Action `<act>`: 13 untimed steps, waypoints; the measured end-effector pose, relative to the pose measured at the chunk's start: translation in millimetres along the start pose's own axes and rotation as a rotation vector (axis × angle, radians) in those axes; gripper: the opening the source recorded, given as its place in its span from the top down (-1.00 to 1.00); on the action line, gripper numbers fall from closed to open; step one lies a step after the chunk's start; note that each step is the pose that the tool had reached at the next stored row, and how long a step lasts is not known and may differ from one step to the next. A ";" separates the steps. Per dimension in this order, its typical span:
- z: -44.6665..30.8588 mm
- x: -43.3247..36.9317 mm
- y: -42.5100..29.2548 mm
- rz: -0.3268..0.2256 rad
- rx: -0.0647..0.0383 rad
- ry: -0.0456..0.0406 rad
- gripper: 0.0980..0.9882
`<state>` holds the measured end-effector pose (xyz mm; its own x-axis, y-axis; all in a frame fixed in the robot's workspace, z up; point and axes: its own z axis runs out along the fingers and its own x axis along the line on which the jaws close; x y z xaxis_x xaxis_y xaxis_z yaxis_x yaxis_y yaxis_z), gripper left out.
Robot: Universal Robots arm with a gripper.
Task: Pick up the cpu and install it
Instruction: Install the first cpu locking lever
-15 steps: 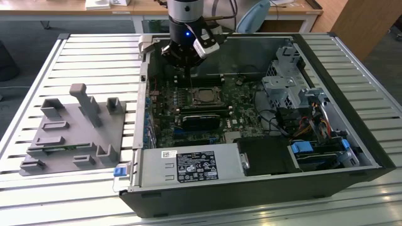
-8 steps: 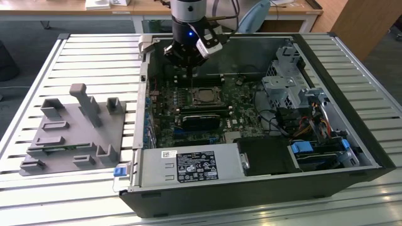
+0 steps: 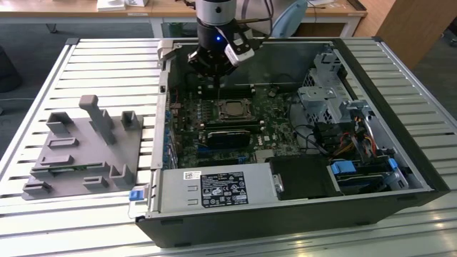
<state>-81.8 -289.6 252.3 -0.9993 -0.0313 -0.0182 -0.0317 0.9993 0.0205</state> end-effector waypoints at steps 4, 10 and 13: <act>0.1 -2.4 -0.1 0.000 0.000 0.0000 0.98; 0.3 -7.1 -0.3 0.000 -0.004 -0.0004 0.98; 0.9 -7.4 -0.9 0.001 -0.043 -0.0014 0.98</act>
<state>-74.3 -290.2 251.6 -0.9993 -0.0304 -0.0195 -0.0316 0.9975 0.0635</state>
